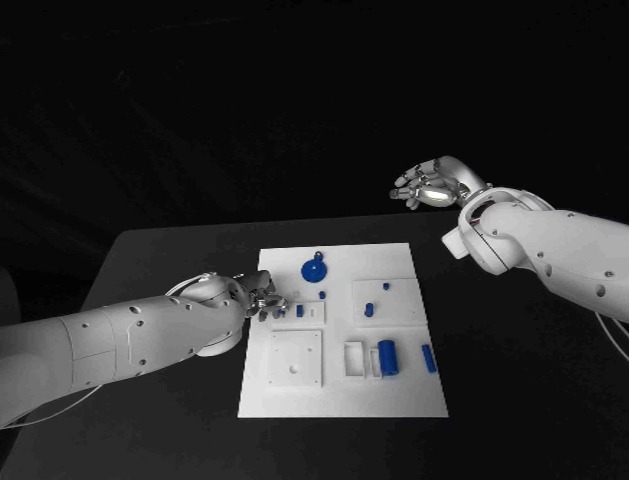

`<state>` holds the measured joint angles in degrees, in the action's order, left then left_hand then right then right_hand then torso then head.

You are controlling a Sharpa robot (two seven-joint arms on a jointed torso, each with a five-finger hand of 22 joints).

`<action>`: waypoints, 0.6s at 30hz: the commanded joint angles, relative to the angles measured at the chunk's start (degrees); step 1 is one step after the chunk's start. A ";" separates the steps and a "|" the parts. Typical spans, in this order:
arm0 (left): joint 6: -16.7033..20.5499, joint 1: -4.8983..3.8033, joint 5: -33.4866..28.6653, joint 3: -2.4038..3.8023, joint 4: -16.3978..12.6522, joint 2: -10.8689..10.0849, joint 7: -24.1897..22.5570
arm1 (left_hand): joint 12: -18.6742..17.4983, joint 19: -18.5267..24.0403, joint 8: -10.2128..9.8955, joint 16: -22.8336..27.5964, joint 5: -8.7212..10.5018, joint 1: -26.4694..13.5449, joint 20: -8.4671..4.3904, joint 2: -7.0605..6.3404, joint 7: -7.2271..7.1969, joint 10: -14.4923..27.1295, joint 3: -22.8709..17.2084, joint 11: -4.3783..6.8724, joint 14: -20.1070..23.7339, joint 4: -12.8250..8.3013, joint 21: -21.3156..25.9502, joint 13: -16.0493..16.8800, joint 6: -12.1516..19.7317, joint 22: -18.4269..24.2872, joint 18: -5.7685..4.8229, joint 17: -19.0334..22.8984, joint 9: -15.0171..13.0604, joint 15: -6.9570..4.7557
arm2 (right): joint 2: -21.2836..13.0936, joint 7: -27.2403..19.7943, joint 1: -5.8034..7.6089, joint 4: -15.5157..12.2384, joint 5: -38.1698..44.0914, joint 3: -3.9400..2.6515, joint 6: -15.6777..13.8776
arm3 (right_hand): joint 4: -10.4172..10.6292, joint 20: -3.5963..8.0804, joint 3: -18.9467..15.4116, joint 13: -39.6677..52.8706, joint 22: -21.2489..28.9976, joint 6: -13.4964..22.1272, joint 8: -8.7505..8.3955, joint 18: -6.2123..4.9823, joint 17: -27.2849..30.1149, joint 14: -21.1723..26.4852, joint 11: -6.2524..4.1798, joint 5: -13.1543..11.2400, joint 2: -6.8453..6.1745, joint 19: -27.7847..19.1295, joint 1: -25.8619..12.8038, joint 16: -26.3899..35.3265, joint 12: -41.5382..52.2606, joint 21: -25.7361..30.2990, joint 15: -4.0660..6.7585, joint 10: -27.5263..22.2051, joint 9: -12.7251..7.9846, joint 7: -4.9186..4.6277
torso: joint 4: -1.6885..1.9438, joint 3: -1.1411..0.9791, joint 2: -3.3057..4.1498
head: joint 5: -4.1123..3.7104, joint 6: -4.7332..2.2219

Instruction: Assemble the parts on the task board

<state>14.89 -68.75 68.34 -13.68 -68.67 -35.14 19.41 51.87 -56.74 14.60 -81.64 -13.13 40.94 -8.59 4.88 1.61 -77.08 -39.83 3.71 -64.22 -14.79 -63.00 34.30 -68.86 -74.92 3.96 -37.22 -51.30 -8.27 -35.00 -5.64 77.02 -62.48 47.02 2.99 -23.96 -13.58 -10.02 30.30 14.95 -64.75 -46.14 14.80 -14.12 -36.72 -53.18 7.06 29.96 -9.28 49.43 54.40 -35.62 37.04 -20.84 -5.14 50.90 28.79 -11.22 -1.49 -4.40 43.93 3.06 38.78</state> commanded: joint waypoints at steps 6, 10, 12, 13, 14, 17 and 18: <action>-2.58 0.01 1.24 0.02 -0.30 -0.05 -0.22 | 0.19 -0.42 0.20 0.01 -0.19 0.67 -6.22 0.14 -0.99 -2.27 -1.24 1.77 -2.13 1.31 -0.22 0.06 -0.96 -0.92 0.41 -0.09 -0.07 -2.42 | 0.02 -0.32 -0.04 -0.07 -0.01 -0.02 0.67 | 0.26 -0.26 -0.25 -0.12 -0.08 0.09 0.26 -0.87 -0.08 -0.32 -0.04 0.23 0.24 0.10 0.18 0.40 0.10 0.23 0.00 0.31 -0.09 -0.34 | -0.04 -0.01 0.00 | 0.03 0.12; -2.95 0.01 1.24 0.02 -0.33 -0.09 -0.22 | 0.18 -0.42 0.20 0.02 -0.18 0.74 -6.22 0.07 -0.99 -2.27 -1.26 1.77 -2.13 1.30 -0.22 0.06 -0.94 -0.92 0.41 -0.09 -0.09 -2.42 | 0.04 -0.32 -0.06 -0.07 -0.01 -0.02 0.67 | 0.27 -0.26 -0.26 -0.13 -0.09 0.09 0.26 -0.87 -0.09 -0.32 -0.04 0.25 0.24 0.10 0.17 0.41 0.11 0.24 0.00 0.31 -0.09 -0.34 | -0.03 -0.02 -0.01 | 0.04 0.15; -3.01 0.01 1.24 0.02 -0.34 -0.07 -0.22 | 0.18 -0.42 0.20 0.03 -0.17 0.75 -6.22 0.07 -0.99 -2.27 -1.27 1.77 -2.13 1.30 -0.22 0.06 -0.94 -0.92 0.41 -0.09 -0.09 -2.42 | 0.05 -0.32 -0.06 -0.07 -0.01 -0.02 0.68 | 0.28 -0.26 -0.26 -0.14 -0.09 0.09 0.26 -0.87 -0.09 -0.33 -0.04 0.25 0.24 0.10 0.17 0.41 0.11 0.25 0.00 0.31 -0.10 -0.34 | -0.04 -0.01 -0.01 | 0.01 0.16; -3.05 0.02 1.24 0.02 -0.35 -0.05 -0.21 | 0.17 -0.42 0.20 0.03 -0.17 0.76 -6.22 0.07 -0.99 -2.27 -1.27 1.77 -2.13 1.31 -0.22 0.06 -0.93 -0.92 0.41 -0.10 -0.09 -2.42 | 0.07 -0.32 -0.06 -0.07 -0.01 -0.02 0.68 | 0.28 -0.26 -0.27 -0.14 -0.09 0.09 0.26 -0.87 -0.10 -0.33 -0.04 0.25 0.24 0.10 0.17 0.41 0.11 0.25 0.00 0.31 -0.10 -0.34 | -0.04 -0.01 -0.01 | 0.01 0.16; -2.99 0.02 1.24 0.02 -0.35 -0.05 -0.21 | 0.17 -0.42 0.20 0.03 -0.17 0.76 -6.22 0.07 -0.99 -2.27 -1.27 1.77 -2.13 1.31 -0.22 0.06 -0.93 -0.92 0.41 -0.10 -0.09 -2.42 | 0.09 -0.33 -0.06 -0.08 -0.01 -0.02 0.70 | 0.28 -0.26 -0.27 -0.14 -0.09 0.09 0.26 -0.87 -0.10 -0.33 -0.04 0.25 0.24 0.10 0.17 0.41 0.11 0.25 0.00 0.31 -0.10 -0.34 | -0.03 -0.03 0.01 | 0.04 0.15; -2.92 0.05 1.37 0.02 -0.22 0.01 -0.21 | 0.17 -0.42 0.20 0.03 -0.16 0.76 -6.22 0.07 -0.99 -2.27 -1.27 1.77 -2.13 1.31 -0.22 0.06 -0.93 -0.92 0.41 -0.10 -0.09 -2.42 | 0.12 -0.34 -0.06 -0.08 -0.02 -0.02 0.70 | 0.28 -0.26 -0.27 -0.14 -0.09 0.09 0.27 -0.87 -0.10 -0.33 -0.04 0.26 0.24 0.10 0.17 0.41 0.11 0.25 0.00 0.31 -0.10 -0.34 | -0.04 -0.04 0.00 | 0.09 0.14; -2.98 0.05 1.49 0.02 -0.16 0.03 -0.20 | 0.17 -0.42 0.20 0.03 -0.16 0.77 -6.21 0.06 -0.99 -2.27 -1.27 1.77 -2.13 1.31 -0.23 0.06 -0.93 -0.92 0.41 -0.10 -0.09 -2.42 | 0.14 -0.34 -0.06 -0.07 -0.02 -0.02 0.69 | 0.28 -0.26 -0.27 -0.15 -0.09 0.09 0.27 -0.87 -0.10 -0.33 -0.04 0.26 0.24 0.10 0.17 0.41 0.11 0.25 0.00 0.31 -0.10 -0.34 | -0.04 -0.04 0.00 | 0.09 0.14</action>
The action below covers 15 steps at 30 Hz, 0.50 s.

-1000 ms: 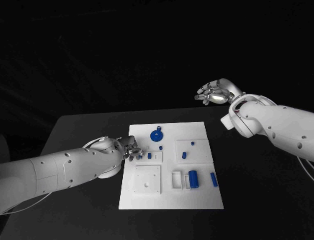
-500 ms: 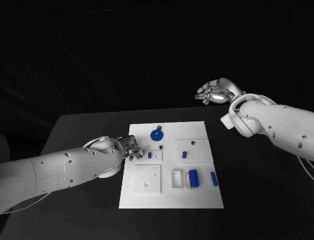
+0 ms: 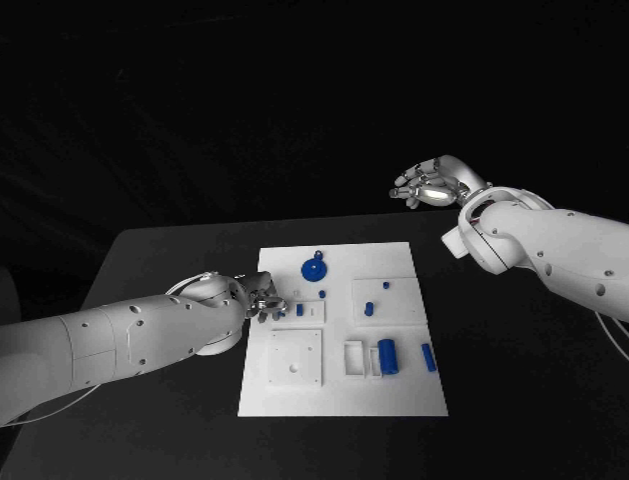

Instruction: Assemble the parts on the task board

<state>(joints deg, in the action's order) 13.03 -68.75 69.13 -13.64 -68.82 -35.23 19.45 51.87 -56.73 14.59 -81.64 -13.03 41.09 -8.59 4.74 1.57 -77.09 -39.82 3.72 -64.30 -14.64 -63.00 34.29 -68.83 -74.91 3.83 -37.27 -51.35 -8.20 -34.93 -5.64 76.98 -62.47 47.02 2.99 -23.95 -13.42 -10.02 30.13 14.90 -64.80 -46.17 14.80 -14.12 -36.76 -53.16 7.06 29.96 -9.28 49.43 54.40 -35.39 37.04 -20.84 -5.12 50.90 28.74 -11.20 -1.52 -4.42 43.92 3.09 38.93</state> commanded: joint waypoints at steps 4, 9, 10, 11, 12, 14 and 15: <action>-1.15 0.09 0.70 -0.01 0.14 0.08 -0.25 | 0.17 -0.42 0.21 0.04 -0.25 0.64 -6.22 0.18 -0.94 -2.26 -1.29 1.76 -2.05 1.18 -0.23 0.08 -0.96 -0.93 0.54 -0.05 -0.05 -2.49 | 0.07 -0.34 -0.03 -0.09 -0.02 -0.02 0.70 | 0.12 -0.26 -0.11 -0.11 -0.05 0.12 0.27 -0.88 -0.06 -0.35 -0.04 0.26 0.24 0.10 0.16 0.19 0.12 0.26 -0.02 0.31 -0.06 -0.37 | -0.02 -0.03 0.00 | 0.09 -0.02; -1.24 0.14 0.71 -0.01 0.21 0.10 -0.22 | 0.16 -0.42 0.21 0.05 -0.22 0.67 -6.21 0.15 -0.94 -2.26 -1.30 1.75 -2.05 1.20 -0.23 0.08 -0.95 -0.93 0.54 -0.05 -0.06 -2.48 | 0.03 -0.34 -0.03 -0.09 -0.03 -0.02 0.69 | 0.14 -0.25 -0.12 -0.13 -0.06 0.11 0.27 -0.88 -0.07 -0.35 -0.04 0.27 0.24 0.11 0.14 0.19 0.12 0.26 -0.02 0.31 -0.06 -0.37 | -0.02 -0.03 0.03 | 0.04 0.05; -1.37 0.15 0.71 -0.01 0.25 0.13 -0.23 | 0.16 -0.42 0.21 0.05 -0.21 0.67 -6.21 0.14 -0.94 -2.25 -1.30 1.75 -2.05 1.21 -0.23 0.08 -0.94 -0.92 0.54 -0.06 -0.07 -2.48 | 0.04 -0.34 -0.03 -0.09 -0.03 -0.02 0.68 | 0.14 -0.25 -0.12 -0.14 -0.06 0.11 0.27 -0.88 -0.07 -0.35 -0.04 0.27 0.24 0.11 0.14 0.20 0.13 0.27 -0.02 0.31 -0.06 -0.37 | -0.01 -0.03 0.03 | 0.03 0.04; -1.30 0.17 0.71 -0.01 0.27 0.16 -0.24 | 0.15 -0.41 0.21 0.05 -0.20 0.68 -6.21 0.13 -0.94 -2.25 -1.30 1.75 -2.05 1.21 -0.23 0.08 -0.94 -0.92 0.54 -0.06 -0.07 -2.48 | 0.06 -0.34 -0.03 -0.10 -0.03 -0.02 0.69 | 0.14 -0.25 -0.12 -0.14 -0.06 0.11 0.27 -0.88 -0.07 -0.35 -0.04 0.28 0.25 0.11 0.14 0.20 0.13 0.27 -0.02 0.31 -0.07 -0.37 | -0.02 -0.03 0.02 | 0.01 0.02; -1.24 0.18 0.71 -0.01 0.27 0.19 -0.27 | 0.15 -0.41 0.21 0.06 -0.18 0.68 -6.21 0.08 -0.93 -2.25 -1.29 1.74 -2.05 1.24 -0.23 0.08 -0.93 -0.92 0.53 -0.05 -0.07 -2.48 | 0.06 -0.34 -0.03 -0.13 -0.03 -0.02 0.70 | 0.15 -0.25 -0.12 -0.14 -0.07 0.11 0.28 -0.88 -0.07 -0.36 -0.04 0.28 0.25 0.11 0.14 0.20 0.13 0.27 -0.02 0.31 -0.07 -0.37 | -0.02 -0.03 0.01 | -0.01 0.02; -1.31 0.21 0.70 -0.01 0.28 0.26 -0.27 | 0.12 -0.41 0.20 0.10 -0.10 0.69 -6.20 -0.09 -0.91 -2.23 -1.25 1.72 -2.04 1.32 -0.23 0.08 -0.90 -0.92 0.52 -0.05 -0.09 -2.47 | 0.05 -0.33 -0.03 -0.13 -0.03 -0.02 0.71 | 0.15 -0.25 -0.13 -0.15 -0.07 0.11 0.28 -0.88 -0.08 -0.36 -0.04 0.28 0.25 0.11 0.13 0.20 0.13 0.27 -0.02 0.31 -0.07 -0.37 | 0.00 -0.01 0.01 | -0.03 0.04; -1.26 0.21 0.69 -0.01 0.29 0.29 -0.28 | 0.13 -0.40 0.19 0.13 -0.03 0.72 -6.19 -0.35 -0.90 -2.26 -1.22 1.69 -2.04 1.42 -0.23 0.10 -0.87 -0.91 0.52 -0.05 -0.11 -2.47 | 0.05 -0.33 -0.03 -0.13 -0.03 -0.02 0.71 | 0.15 -0.25 -0.13 -0.16 -0.07 0.12 0.28 -0.88 -0.08 -0.36 -0.04 0.28 0.24 0.11 0.13 0.21 0.13 0.28 -0.02 0.31 -0.07 -0.37 | 0.01 0.00 0.02 | -0.05 0.03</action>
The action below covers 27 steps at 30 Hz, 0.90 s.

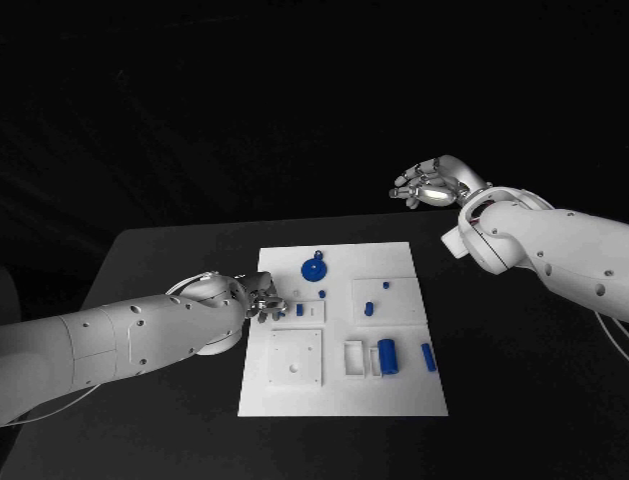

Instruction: Assemble the parts on the task board

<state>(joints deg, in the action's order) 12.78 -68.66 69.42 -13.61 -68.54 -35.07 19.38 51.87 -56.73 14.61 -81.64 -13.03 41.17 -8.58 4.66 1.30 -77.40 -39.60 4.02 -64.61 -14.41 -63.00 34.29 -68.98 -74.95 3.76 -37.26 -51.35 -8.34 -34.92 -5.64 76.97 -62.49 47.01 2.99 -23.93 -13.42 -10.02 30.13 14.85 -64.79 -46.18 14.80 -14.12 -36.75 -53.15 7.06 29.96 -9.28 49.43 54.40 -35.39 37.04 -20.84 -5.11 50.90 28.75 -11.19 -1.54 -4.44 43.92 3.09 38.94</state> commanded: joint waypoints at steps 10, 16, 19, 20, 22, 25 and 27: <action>-1.11 0.22 -0.01 -0.05 0.50 0.36 -0.20 | 0.07 -0.45 0.20 0.32 4.90 1.73 -6.21 -3.91 -0.58 -2.10 -1.18 1.28 -1.85 3.49 -0.21 0.39 -0.73 -0.77 0.72 -0.24 -0.26 -2.31 | 0.05 -0.34 -0.02 -0.10 -0.03 -0.02 0.72 | 0.16 -0.25 -0.14 -0.13 -0.09 0.12 0.29 -0.88 -0.09 -0.37 -0.04 0.29 0.24 0.11 0.13 0.22 0.14 0.29 -0.03 0.31 -0.09 -0.37 | 0.01 0.02 0.04 | -0.11 0.09; -0.87 0.36 -0.15 -0.04 0.94 0.55 -0.18 | -0.10 -0.43 0.11 0.51 5.69 1.31 -6.20 -6.61 -0.56 -2.06 -0.61 1.26 -1.83 5.62 -0.11 0.48 -0.63 -0.71 0.77 -0.30 -0.26 -2.31 | 0.05 -0.33 -0.02 -0.12 -0.03 -0.02 0.71 | 0.17 -0.24 -0.15 -0.15 -0.10 0.11 0.29 -0.88 -0.10 -0.37 -0.04 0.29 0.25 0.12 0.12 0.23 0.15 0.30 -0.03 0.31 -0.10 -0.37 | 0.02 0.04 0.01 | -0.13 0.07; -0.82 0.38 -0.26 -0.04 1.00 0.56 -0.20 | -0.17 -0.43 0.09 0.60 5.86 1.21 -6.21 -7.18 -0.54 -2.02 -0.56 1.24 -1.81 6.41 -0.07 0.52 -0.57 -0.69 0.80 -0.31 -0.29 -2.32 | 0.01 -0.33 -0.02 -0.21 -0.03 -0.02 0.74 | 0.17 -0.24 -0.15 -0.16 -0.10 0.10 0.30 -0.88 -0.11 -0.37 -0.04 0.29 0.25 0.12 0.13 0.23 0.16 0.31 -0.02 0.31 -0.10 -0.36 | 0.03 0.04 -0.01 | -0.17 0.10; -0.88 0.38 -0.29 -0.04 1.02 0.55 -0.18 | -0.19 -0.42 0.09 0.61 5.88 1.18 -6.21 -7.30 -0.54 -2.01 -0.54 1.24 -1.81 6.58 -0.06 0.52 -0.56 -0.69 0.80 -0.32 -0.29 -2.33 | 0.01 -0.33 -0.02 -0.22 -0.03 -0.02 0.76 | 0.17 -0.24 -0.15 -0.16 -0.10 0.10 0.30 -0.88 -0.11 -0.38 -0.04 0.30 0.25 0.12 0.13 0.23 0.16 0.31 -0.02 0.31 -0.10 -0.36 | 0.05 0.03 0.00 | -0.18 0.12; -0.99 0.38 -0.34 -0.04 1.00 0.56 -0.20 | -0.19 -0.42 0.09 0.62 5.89 1.17 -6.22 -7.37 -0.54 -2.01 -0.55 1.24 -1.81 6.77 -0.05 0.54 -0.55 -0.69 0.81 -0.33 -0.30 -2.33 | 0.03 -0.33 -0.02 -0.22 -0.03 -0.02 0.76 | 0.17 -0.24 -0.15 -0.17 -0.11 0.09 0.31 -0.88 -0.11 -0.38 -0.04 0.30 0.25 0.12 0.13 0.24 0.17 0.31 -0.02 0.32 -0.10 -0.36 | 0.05 0.03 0.00 | -0.19 0.14; -1.11 0.39 -0.54 -0.04 0.95 0.58 -0.22 | -0.19 -0.42 0.10 0.63 5.90 1.14 -6.22 -7.39 -0.55 -2.02 -0.54 1.25 -1.82 6.95 -0.05 0.55 -0.57 -0.69 0.81 -0.34 -0.31 -2.33 | 0.03 -0.33 -0.02 -0.22 -0.03 -0.02 0.75 | 0.17 -0.24 -0.16 -0.18 -0.11 0.08 0.32 -0.88 -0.12 -0.38 -0.04 0.30 0.26 0.12 0.13 0.24 0.17 0.32 -0.02 0.32 -0.10 -0.36 | 0.02 0.03 -0.02 | -0.19 0.18; -1.30 0.40 -0.68 -0.04 0.89 0.58 -0.19 | -0.20 -0.42 0.11 0.63 5.93 1.09 -6.21 -7.50 -0.55 -2.03 -0.50 1.25 -1.83 7.15 -0.04 0.57 -0.58 -0.69 0.81 -0.35 -0.33 -2.34 | 0.01 -0.33 -0.02 -0.22 -0.03 -0.02 0.75 | 0.18 -0.24 -0.16 -0.19 -0.11 0.07 0.32 -0.88 -0.12 -0.38 -0.05 0.30 0.26 0.13 0.12 0.25 0.18 0.32 -0.02 0.32 -0.10 -0.35 | 0.02 0.03 -0.02 | -0.19 0.18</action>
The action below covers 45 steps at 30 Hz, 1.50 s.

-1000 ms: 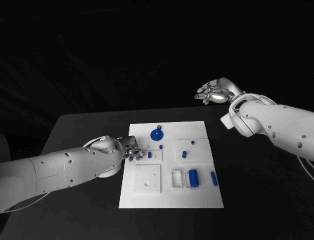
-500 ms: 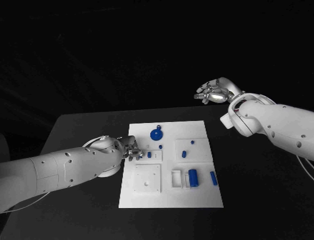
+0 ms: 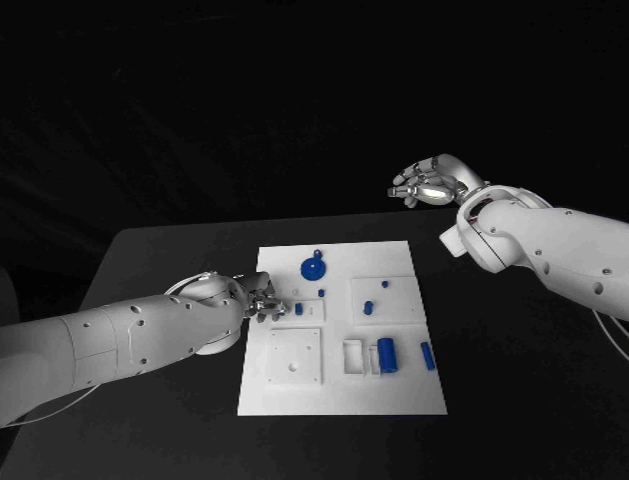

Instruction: Assemble the parts on the task board

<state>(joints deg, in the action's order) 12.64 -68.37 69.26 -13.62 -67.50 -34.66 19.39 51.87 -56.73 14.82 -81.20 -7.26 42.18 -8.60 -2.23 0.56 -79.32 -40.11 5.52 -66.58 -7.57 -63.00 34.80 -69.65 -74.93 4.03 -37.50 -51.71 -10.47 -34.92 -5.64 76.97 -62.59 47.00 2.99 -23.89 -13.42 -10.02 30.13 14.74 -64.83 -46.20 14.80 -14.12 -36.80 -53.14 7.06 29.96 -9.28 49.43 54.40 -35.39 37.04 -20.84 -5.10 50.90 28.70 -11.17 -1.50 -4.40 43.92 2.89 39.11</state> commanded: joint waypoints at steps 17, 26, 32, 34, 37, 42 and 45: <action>-0.82 0.12 -0.57 -0.03 0.39 0.16 0.10 | -0.31 -0.43 -0.07 0.29 0.93 -0.48 -6.26 -3.99 0.14 -0.14 0.29 -0.20 0.09 3.47 -0.01 0.30 0.14 -0.74 0.69 -0.30 -0.11 -0.30 | 0.03 -0.34 -0.06 -0.03 -0.03 -0.02 0.70 | 0.18 -0.23 -0.16 -0.13 -0.10 0.07 0.35 -0.88 -0.10 -0.39 -0.05 0.32 0.28 0.13 0.15 0.28 0.21 0.35 -0.02 0.33 -0.07 -0.36 | -0.03 -0.03 0.00 | -0.07 -0.01; -0.52 0.12 -0.62 -0.02 0.56 0.19 0.20 | -0.41 -0.49 -0.04 0.40 1.62 -0.68 -6.31 -6.10 0.13 -0.13 0.14 -0.20 0.07 5.47 0.02 0.44 0.21 -0.73 0.78 -0.37 -0.26 -0.34 | 0.00 -0.35 -0.08 -0.06 -0.03 -0.02 0.66 | 0.17 -0.22 -0.15 -0.16 -0.11 0.06 0.36 -0.88 -0.12 -0.39 -0.06 0.34 0.28 0.13 0.18 0.29 0.22 0.36 -0.02 0.33 -0.08 -0.35 | 0.00 -0.01 0.00 | -0.08 -0.12; -0.50 0.12 -0.83 -0.02 0.57 0.19 0.14 | -0.46 -0.52 0.00 0.45 2.21 -0.71 -6.33 -7.28 0.13 -0.15 -0.07 -0.19 0.05 6.75 0.04 0.52 0.24 -0.72 0.84 -0.42 -0.37 -0.35 | -0.01 -0.34 -0.09 -0.06 -0.03 -0.02 0.70 | 0.16 -0.22 -0.15 -0.18 -0.12 0.06 0.36 -0.88 -0.12 -0.39 -0.06 0.35 0.29 0.13 0.20 0.30 0.23 0.38 -0.02 0.33 -0.09 -0.35 | 0.01 -0.01 0.00 | -0.08 -0.11; -0.45 0.13 -0.97 -0.02 0.57 0.18 0.12 | -0.48 -0.53 0.01 0.45 2.41 -0.68 -6.34 -7.56 0.12 -0.15 -0.13 -0.19 0.04 7.08 0.03 0.54 0.24 -0.72 0.85 -0.44 -0.41 -0.36 | -0.01 -0.34 -0.10 -0.06 -0.03 -0.02 0.70 | 0.16 -0.22 -0.15 -0.19 -0.12 0.05 0.37 -0.88 -0.13 -0.40 -0.06 0.35 0.29 0.13 0.20 0.30 0.23 0.38 -0.02 0.33 -0.09 -0.35 | 0.01 -0.01 -0.01 | -0.09 -0.09; -0.07 0.16 -0.99 -0.02 0.59 0.18 0.09 | -0.50 -0.58 0.03 0.47 2.82 -0.62 -6.35 -8.20 0.12 -0.17 -0.32 -0.19 0.03 7.83 0.03 0.60 0.26 -0.71 0.87 -0.47 -0.48 -0.37 | 0.00 -0.34 -0.12 -0.03 -0.03 -0.02 0.73 | 0.16 -0.22 -0.15 -0.20 -0.13 0.05 0.37 -0.88 -0.13 -0.40 -0.06 0.35 0.29 0.13 0.21 0.31 0.24 0.38 -0.02 0.33 -0.10 -0.35 | 0.00 -0.01 -0.02 | -0.09 -0.08; 1.04 0.22 -1.03 -0.02 0.73 0.15 -0.14 | -0.56 -0.70 0.09 0.50 4.14 -0.78 -6.37 -9.78 0.12 -0.19 -0.66 -0.19 0.00 10.10 0.02 0.72 0.31 -0.67 0.92 -0.54 -0.69 -0.40 | -0.02 -0.37 -0.18 -0.05 -0.03 -0.02 0.71 | 0.16 -0.22 -0.16 -0.21 -0.13 0.05 0.38 -0.88 -0.14 -0.40 -0.06 0.36 0.29 0.14 0.20 0.31 0.24 0.39 -0.02 0.33 -0.10 -0.35 | 0.00 0.00 -0.02 | -0.09 -0.11; 1.52 0.22 -1.42 -0.02 0.87 0.11 -0.19 | -0.57 -0.74 0.16 0.47 4.39 -1.25 -6.36 -10.61 0.13 -0.21 -0.46 -0.19 0.00 11.27 -0.01 0.80 0.33 -0.65 0.93 -0.59 -0.85 -0.39 | 0.00 -0.37 -0.19 -0.02 -0.03 -0.02 0.81 | 0.17 -0.23 -0.17 -0.22 -0.14 0.05 0.38 -0.88 -0.14 -0.40 -0.06 0.36 0.28 0.14 0.18 0.32 0.25 0.40 -0.02 0.33 -0.10 -0.35 | -0.02 -0.02 -0.01 | -0.11 -0.16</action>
<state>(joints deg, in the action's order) 13.07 -68.22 68.53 -13.61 -66.70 -34.60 19.45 51.64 -56.94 14.83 -80.98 -3.05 40.70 -8.81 -12.37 0.44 -79.33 -40.60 5.53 -66.44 3.55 -63.00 35.53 -69.57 -74.90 4.02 -38.02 -52.54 -10.55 -34.94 -5.63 76.81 -62.56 47.00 2.99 -23.84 -13.42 -10.02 30.14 14.59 -64.92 -46.23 14.80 -14.11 -36.88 -53.13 7.06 29.96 -9.28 49.43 54.40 -35.39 37.04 -20.84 -5.10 50.90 28.66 -11.14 -1.50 -4.41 43.92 2.81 39.03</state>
